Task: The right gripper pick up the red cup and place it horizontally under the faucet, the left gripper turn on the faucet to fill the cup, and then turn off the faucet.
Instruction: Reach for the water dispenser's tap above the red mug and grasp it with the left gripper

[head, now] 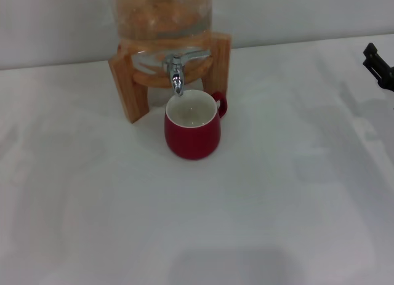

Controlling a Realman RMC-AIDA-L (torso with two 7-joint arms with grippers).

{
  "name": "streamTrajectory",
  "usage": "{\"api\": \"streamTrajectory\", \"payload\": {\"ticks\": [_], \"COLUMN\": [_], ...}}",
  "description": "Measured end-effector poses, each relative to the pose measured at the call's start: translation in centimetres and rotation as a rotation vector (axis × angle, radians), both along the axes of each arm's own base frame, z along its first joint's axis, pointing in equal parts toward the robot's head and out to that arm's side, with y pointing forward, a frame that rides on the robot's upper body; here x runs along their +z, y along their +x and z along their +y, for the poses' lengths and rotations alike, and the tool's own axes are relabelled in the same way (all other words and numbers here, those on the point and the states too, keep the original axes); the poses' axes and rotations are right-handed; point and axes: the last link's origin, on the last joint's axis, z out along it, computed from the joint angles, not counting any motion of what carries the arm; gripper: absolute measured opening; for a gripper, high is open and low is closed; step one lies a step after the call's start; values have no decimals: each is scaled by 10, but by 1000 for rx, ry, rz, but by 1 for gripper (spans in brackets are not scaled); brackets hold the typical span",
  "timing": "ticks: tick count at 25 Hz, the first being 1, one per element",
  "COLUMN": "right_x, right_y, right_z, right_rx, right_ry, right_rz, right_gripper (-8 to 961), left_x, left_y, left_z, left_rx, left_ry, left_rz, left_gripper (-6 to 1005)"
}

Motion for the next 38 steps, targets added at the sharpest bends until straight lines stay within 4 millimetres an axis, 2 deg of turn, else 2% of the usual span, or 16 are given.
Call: {"api": "streamTrajectory", "payload": {"ticks": [6, 12, 21, 22, 28, 38], "right_x": [-1, -2, -5, -5, -9, -14], "right_y": [-5, -7, -10, -10, -10, -13], "right_z": [9, 14, 20, 20, 18, 17], "right_rx": [4, 2, -7, -7, -4, 9], "right_ry": [-14, -24, -42, -42, -61, -83], "right_rz": [-3, -4, 9, 9, 29, 22], "right_gripper": [858, 857, 857, 857, 858, 858], "left_x": [12, 13, 10, 10, 8, -16], "left_y": [7, 13, 28, 37, 59, 105], "left_z": [-7, -9, 1, 4, 16, 27], "left_rx": [38, 73, -58, -138, -284, -499], "left_ry": [-28, -88, -139, -137, -191, -322], "left_rz": [64, 177, 288, 280, 221, 201], "left_gripper": [848, 848, 847, 847, 847, 847]}}
